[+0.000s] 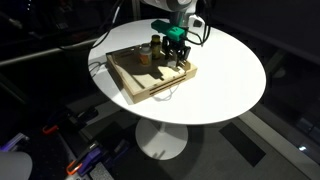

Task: Put the lid on top of the white bottle

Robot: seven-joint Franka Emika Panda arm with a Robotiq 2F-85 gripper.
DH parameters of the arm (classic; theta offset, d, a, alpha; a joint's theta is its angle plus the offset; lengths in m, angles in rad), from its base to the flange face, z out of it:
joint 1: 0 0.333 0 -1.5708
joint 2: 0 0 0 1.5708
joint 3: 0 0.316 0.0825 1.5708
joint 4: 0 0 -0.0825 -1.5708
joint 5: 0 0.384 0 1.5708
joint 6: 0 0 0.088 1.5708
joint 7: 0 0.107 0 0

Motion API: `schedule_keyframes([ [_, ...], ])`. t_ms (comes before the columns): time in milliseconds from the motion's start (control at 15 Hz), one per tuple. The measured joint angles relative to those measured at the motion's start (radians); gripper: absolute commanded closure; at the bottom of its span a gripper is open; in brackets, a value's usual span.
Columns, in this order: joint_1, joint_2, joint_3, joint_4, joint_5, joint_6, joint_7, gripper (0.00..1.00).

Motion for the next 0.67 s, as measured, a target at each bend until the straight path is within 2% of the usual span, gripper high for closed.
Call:
schedule_keyframes([
  [267, 0.005, 0.01, 0.0, 0.011, 0.0, 0.002, 0.0, 0.31],
  [333, 0.006, 0.012, 0.0, 0.011, 0.0, 0.002, 0.0, 0.37],
  [667, 0.007, 0.013, -0.001, 0.011, 0.0, 0.003, 0.0, 0.81],
])
